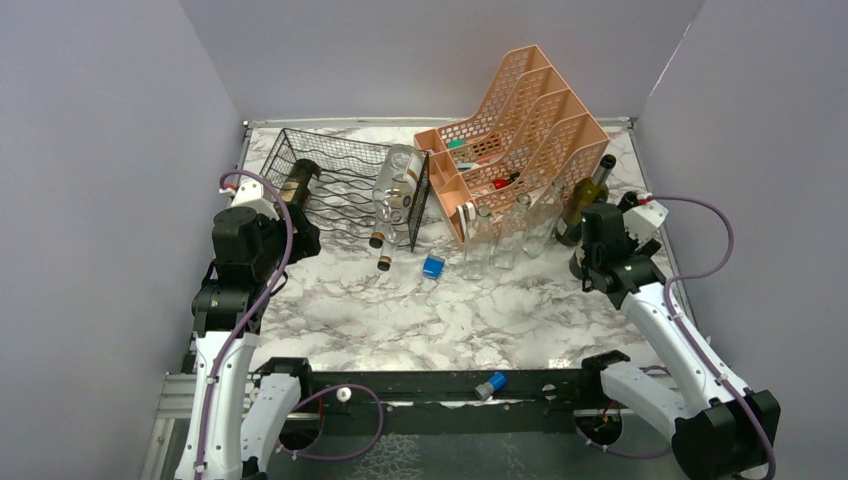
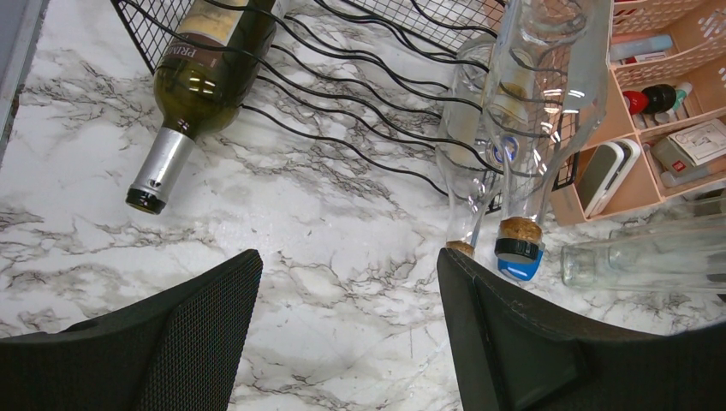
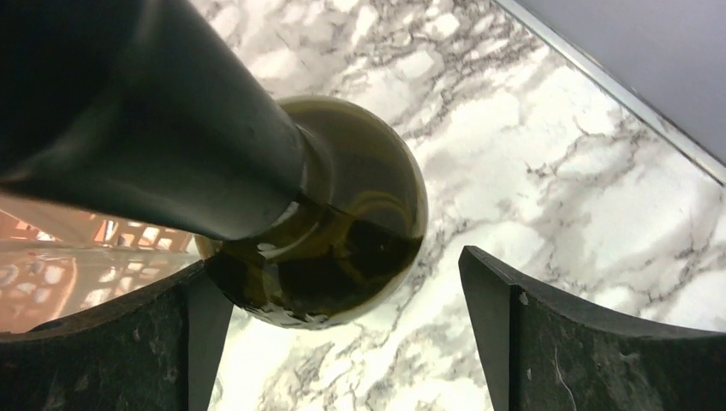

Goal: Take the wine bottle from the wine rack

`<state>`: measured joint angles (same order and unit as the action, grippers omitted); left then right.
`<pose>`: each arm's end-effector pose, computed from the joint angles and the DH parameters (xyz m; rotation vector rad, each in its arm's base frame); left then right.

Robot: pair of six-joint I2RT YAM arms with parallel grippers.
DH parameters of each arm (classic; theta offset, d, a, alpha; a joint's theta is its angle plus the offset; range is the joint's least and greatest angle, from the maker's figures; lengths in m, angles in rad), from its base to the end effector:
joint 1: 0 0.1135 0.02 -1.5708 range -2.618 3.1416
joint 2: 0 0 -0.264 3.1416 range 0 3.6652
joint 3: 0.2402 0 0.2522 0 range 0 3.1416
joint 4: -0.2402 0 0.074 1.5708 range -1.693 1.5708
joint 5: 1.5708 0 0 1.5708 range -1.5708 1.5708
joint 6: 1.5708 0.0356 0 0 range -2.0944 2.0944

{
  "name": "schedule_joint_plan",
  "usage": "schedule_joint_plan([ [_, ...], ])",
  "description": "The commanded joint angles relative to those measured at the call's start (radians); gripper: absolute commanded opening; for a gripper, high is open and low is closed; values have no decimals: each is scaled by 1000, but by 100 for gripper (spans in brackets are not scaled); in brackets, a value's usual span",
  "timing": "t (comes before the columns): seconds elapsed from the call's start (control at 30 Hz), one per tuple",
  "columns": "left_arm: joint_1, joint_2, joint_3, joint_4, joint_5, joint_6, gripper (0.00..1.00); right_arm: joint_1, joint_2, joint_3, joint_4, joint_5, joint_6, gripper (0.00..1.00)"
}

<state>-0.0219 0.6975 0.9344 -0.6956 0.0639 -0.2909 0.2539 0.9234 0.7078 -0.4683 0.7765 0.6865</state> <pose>0.1398 -0.0053 0.3504 -0.2332 2.0250 -0.2616 0.1901 0.0236 0.2675 0.8144 1.8831 -0.3009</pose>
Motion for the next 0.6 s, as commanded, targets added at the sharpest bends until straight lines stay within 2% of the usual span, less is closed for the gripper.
schedule_joint_plan([
  [0.0,-6,-11,-5,34,28,1,80,-2,23,113,-328,-34,196,100],
  [0.13,-6,-6,-11,36,33,-13,80,-2,34,228,-495,-31,290,100],
  [0.3,-6,-2,-15,35,26,-18,80,-2,-5,298,-563,-132,253,100],
  [0.43,-6,6,-20,36,19,-27,80,-2,-72,293,-486,-257,64,100],
  [0.57,-6,31,-34,48,49,-56,80,-2,-176,287,-343,-539,-174,100],
])
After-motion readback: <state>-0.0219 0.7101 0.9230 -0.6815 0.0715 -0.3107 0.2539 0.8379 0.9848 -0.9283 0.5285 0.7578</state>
